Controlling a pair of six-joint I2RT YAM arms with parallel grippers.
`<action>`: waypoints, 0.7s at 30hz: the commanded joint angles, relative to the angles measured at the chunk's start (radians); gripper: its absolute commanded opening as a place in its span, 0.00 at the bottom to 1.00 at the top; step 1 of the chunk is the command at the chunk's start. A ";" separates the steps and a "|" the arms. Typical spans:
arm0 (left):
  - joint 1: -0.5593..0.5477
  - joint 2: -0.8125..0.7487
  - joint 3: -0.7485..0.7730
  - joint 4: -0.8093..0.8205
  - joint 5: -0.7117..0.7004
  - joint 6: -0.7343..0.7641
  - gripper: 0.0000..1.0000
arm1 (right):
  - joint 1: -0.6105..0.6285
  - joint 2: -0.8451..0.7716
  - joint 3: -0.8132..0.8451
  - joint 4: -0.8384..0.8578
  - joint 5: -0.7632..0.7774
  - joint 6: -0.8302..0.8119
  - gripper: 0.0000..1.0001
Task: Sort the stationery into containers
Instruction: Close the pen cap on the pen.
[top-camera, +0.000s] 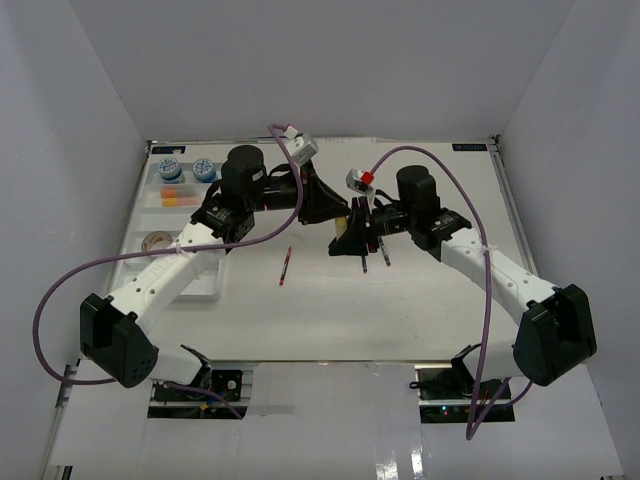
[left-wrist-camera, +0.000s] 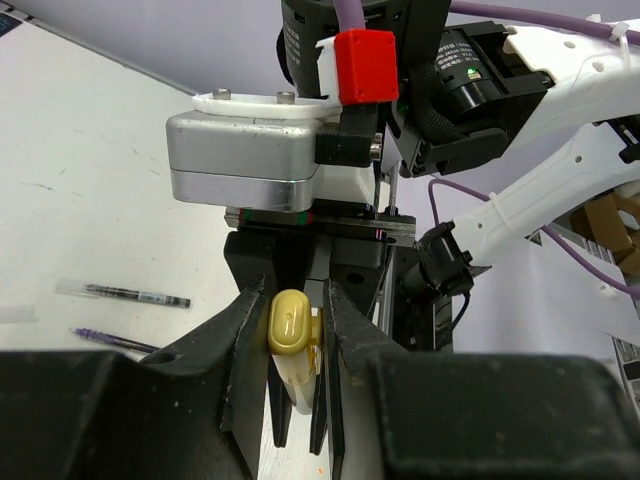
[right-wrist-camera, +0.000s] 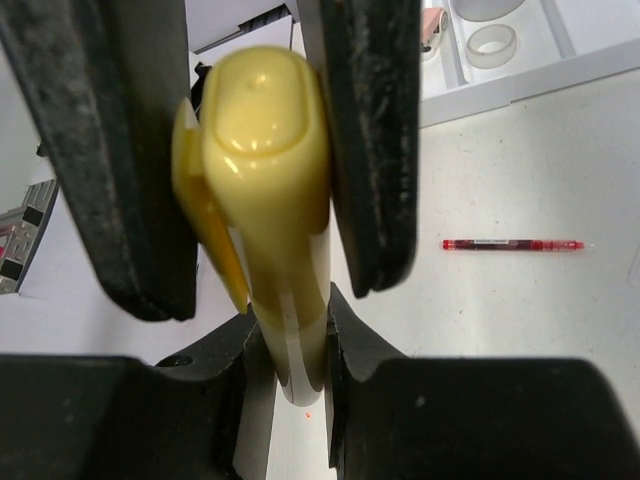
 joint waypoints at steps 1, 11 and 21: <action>-0.020 0.037 -0.009 -0.203 0.130 0.027 0.00 | -0.041 -0.082 0.020 0.178 0.018 0.030 0.16; -0.020 0.035 0.001 -0.188 0.135 0.030 0.00 | -0.041 -0.085 -0.003 0.181 0.018 0.026 0.27; -0.020 0.026 -0.009 -0.165 0.125 0.024 0.00 | -0.041 -0.088 0.005 0.173 0.024 0.029 0.43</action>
